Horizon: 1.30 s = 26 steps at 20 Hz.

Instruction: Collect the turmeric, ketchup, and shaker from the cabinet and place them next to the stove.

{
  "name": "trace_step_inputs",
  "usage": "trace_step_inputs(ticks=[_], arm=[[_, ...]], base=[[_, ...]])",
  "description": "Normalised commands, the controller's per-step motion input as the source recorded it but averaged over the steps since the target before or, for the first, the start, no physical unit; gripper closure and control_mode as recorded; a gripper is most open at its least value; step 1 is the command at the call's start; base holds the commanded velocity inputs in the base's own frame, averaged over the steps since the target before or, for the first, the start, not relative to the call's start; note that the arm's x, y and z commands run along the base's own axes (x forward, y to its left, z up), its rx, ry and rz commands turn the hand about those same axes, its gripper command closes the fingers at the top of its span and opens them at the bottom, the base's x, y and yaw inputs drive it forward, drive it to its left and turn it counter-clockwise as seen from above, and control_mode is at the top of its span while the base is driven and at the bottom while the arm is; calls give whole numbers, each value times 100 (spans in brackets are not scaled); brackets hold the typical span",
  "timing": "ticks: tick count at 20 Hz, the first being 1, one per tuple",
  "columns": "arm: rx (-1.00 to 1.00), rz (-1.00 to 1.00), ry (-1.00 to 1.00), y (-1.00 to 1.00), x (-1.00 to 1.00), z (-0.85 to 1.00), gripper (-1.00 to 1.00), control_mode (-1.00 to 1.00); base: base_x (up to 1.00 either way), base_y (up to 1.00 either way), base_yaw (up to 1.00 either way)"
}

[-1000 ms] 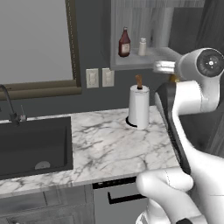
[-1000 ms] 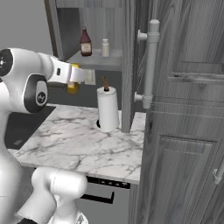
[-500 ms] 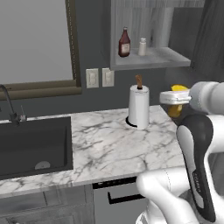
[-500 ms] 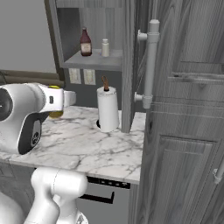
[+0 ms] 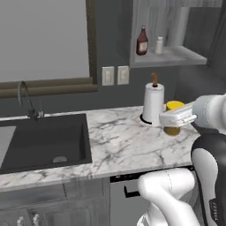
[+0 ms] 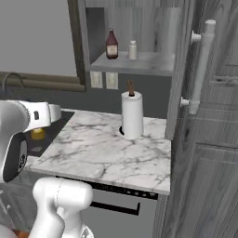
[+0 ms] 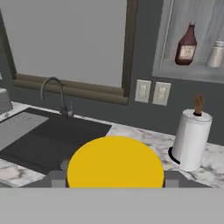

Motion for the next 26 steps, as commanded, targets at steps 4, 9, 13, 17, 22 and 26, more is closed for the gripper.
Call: trace_step_inputs(ticks=[4, 9, 13, 17, 22, 26], arm=[[0, 0, 0, 0, 0, 0, 100, 100], [0, 0, 0, 0, 0, 0, 100, 100], [0, 0, 0, 0, 0, 0, 100, 100], [0, 0, 0, 0, 0, 0, 100, 100], [0, 0, 0, 0, 0, 0, 100, 100], [0, 0, 0, 0, 0, 0, 100, 100]], base=[[-44, 100, 14], [-51, 94, 17], [-50, 86, 25], [-35, 69, 41], [-16, 43, 54], [-15, 29, 57]])
